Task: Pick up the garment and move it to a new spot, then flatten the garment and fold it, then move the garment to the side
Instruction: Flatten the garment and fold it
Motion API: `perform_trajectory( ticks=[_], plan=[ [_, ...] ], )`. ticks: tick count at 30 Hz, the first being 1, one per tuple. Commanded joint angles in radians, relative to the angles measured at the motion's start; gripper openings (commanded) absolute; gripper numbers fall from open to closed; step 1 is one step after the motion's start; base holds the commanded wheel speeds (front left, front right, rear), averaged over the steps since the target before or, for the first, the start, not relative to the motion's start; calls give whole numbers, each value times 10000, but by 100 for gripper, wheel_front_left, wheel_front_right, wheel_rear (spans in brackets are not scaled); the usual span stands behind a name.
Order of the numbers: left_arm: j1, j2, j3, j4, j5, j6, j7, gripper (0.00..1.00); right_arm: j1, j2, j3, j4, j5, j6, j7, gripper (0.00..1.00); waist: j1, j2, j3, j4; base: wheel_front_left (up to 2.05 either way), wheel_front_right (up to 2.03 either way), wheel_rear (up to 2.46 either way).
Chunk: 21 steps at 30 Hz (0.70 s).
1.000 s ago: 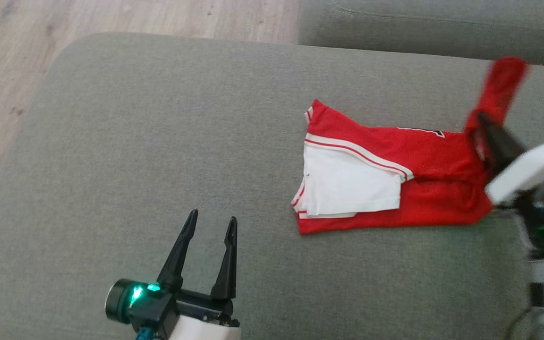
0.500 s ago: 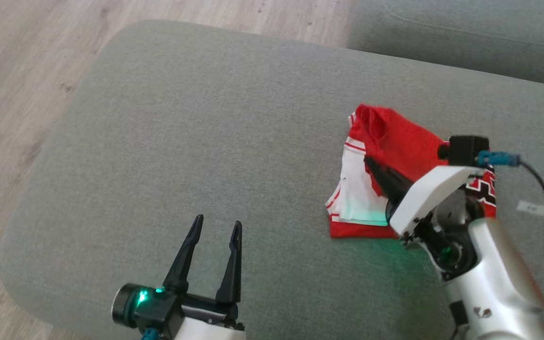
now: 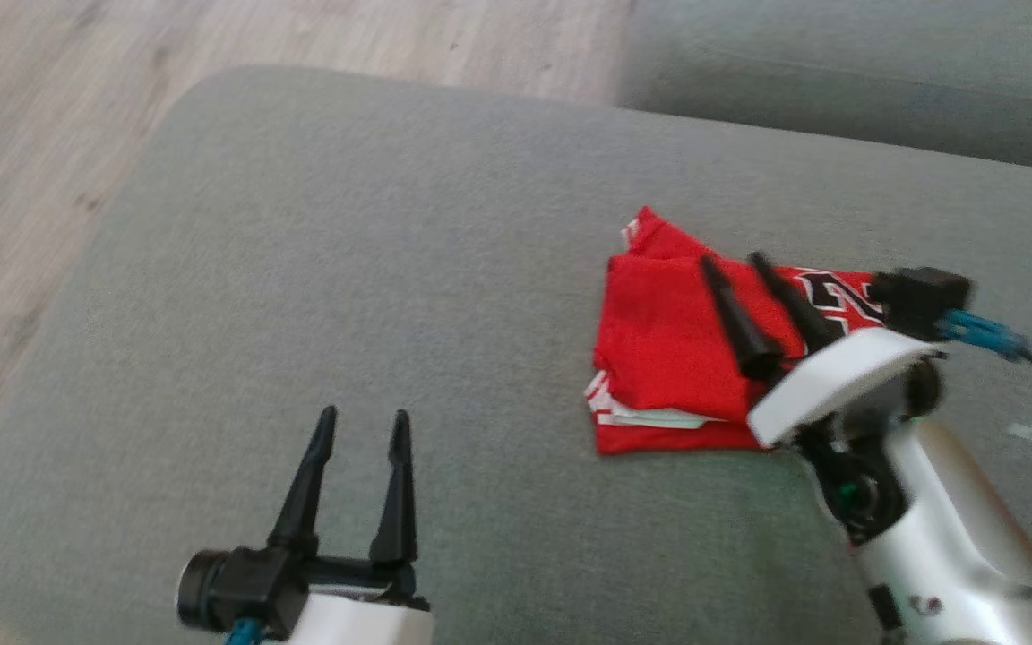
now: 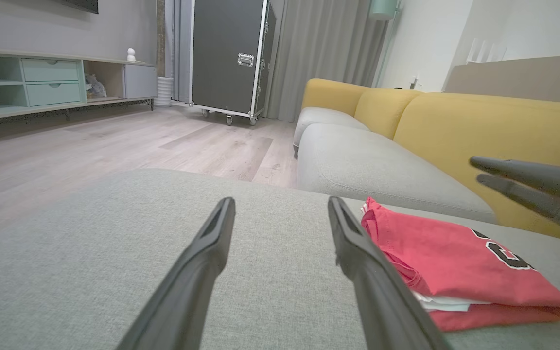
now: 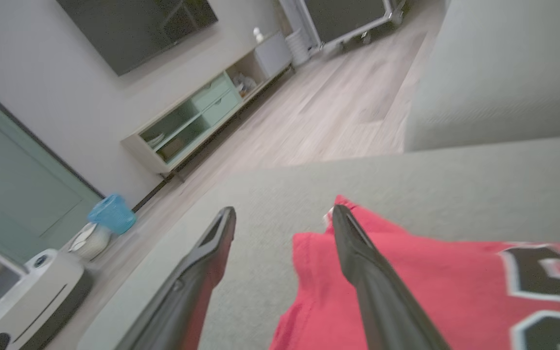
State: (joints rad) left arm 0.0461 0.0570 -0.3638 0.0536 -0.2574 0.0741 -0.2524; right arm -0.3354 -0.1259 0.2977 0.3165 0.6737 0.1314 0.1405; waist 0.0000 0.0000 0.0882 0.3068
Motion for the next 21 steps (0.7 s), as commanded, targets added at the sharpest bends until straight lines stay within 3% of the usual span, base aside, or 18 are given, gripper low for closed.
perform_trajectory(
  ticks=[1,6,12,16,21],
  plan=[
    [5,-68,530,-339,-42,113,-93,100,139,-279,121,-447,-115,-7,-793,100,0,0,-436,-516,0,0,0],
    [354,-68,949,-305,-16,216,-93,100,841,-822,43,-498,-144,-7,-2234,100,0,0,-932,-1087,0,0,0],
    [883,-68,1456,-339,202,247,-93,100,2010,-1517,-225,-174,-955,-7,-3861,100,0,0,-1319,-1756,0,0,0],
    [1128,-62,1738,-393,504,212,-93,100,2872,-1507,-629,-464,-2252,-7,-4012,100,0,0,-1459,-2037,0,0,0],
    [1475,-63,2085,-384,694,51,-93,100,3956,-791,-1304,-1271,-3491,-7,-4019,100,0,0,-1594,-2253,0,0,0]
  ],
)
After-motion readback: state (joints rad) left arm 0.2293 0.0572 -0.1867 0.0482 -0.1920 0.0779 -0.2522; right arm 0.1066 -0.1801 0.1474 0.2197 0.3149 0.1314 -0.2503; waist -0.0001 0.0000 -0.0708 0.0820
